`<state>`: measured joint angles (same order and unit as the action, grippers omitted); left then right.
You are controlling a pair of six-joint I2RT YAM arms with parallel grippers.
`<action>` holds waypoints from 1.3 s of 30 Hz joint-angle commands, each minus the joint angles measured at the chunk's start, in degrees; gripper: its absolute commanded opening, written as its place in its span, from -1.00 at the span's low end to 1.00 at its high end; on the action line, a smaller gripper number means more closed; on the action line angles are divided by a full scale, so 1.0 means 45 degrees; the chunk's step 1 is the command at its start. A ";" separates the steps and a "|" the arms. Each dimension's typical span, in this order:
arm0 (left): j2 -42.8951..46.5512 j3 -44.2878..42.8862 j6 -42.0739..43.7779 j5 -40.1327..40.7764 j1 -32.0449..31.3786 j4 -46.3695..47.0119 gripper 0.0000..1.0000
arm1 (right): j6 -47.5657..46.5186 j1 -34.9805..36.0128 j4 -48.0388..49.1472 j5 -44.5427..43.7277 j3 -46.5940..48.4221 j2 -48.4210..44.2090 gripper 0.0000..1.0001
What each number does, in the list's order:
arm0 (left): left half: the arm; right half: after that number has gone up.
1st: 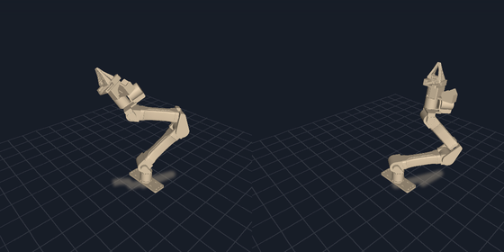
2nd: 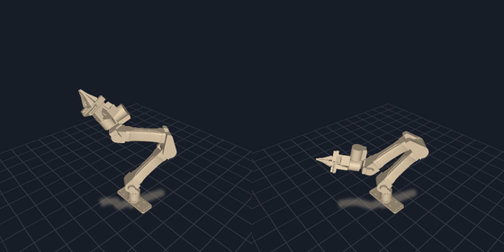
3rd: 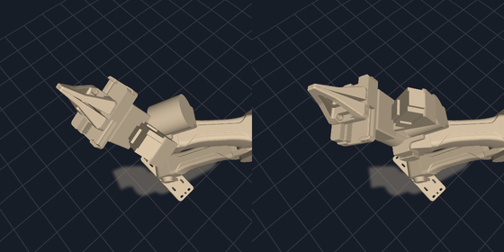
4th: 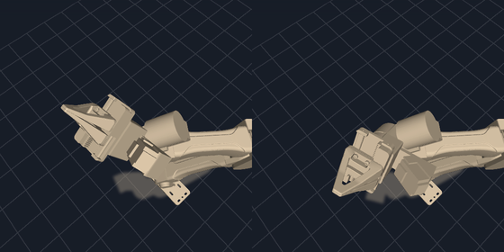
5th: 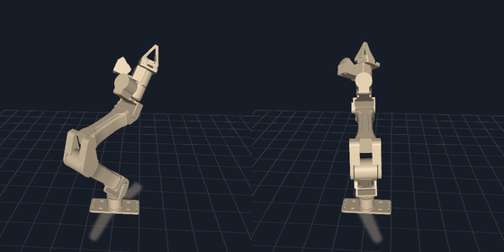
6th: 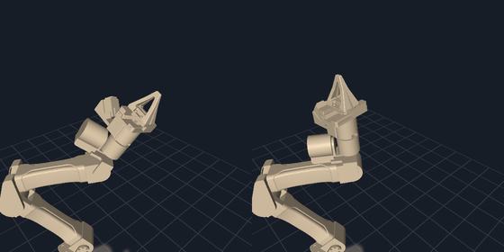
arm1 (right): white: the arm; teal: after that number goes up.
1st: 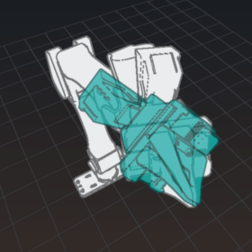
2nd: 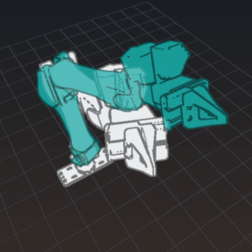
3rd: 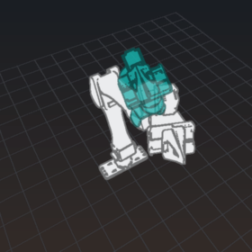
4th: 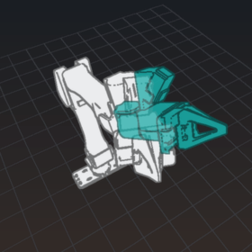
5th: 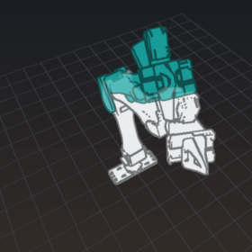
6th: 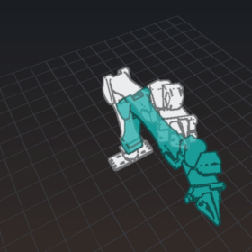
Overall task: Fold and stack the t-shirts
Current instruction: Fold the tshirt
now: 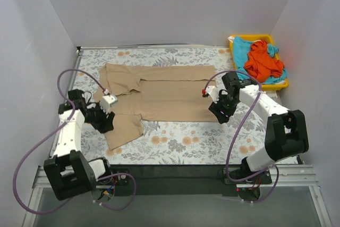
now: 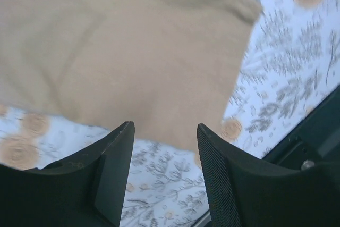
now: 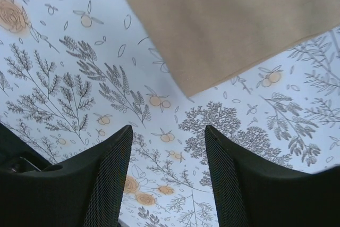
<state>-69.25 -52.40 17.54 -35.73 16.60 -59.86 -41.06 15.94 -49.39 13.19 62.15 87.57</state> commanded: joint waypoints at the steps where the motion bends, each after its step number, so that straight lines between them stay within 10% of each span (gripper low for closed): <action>1: 0.1891 0.1933 0.3304 0.1100 -0.0055 -0.1055 -0.04 | -0.0525 0.0245 0.0445 -0.0782 -0.0626 -0.0962 0.08; 18: 0.2519 0.4887 0.3584 0.3349 -0.0680 0.1425 0.04 | 0.0373 0.1984 0.2966 -0.2677 -0.1975 0.0148 0.09; 28: 0.2090 0.5960 0.3056 0.4031 -0.2223 0.2674 0.02 | 0.0628 0.2316 0.3688 -0.3478 -0.2444 0.0852 -0.29; 39: 0.2810 0.5395 0.2236 0.3428 -0.2361 0.1778 -1.00 | 0.0550 0.2335 0.4041 -0.4356 -0.2600 0.0872 -0.97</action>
<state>-58.54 -28.18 28.21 -19.11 6.20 -51.90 -38.33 26.37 -32.64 -4.45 51.27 91.13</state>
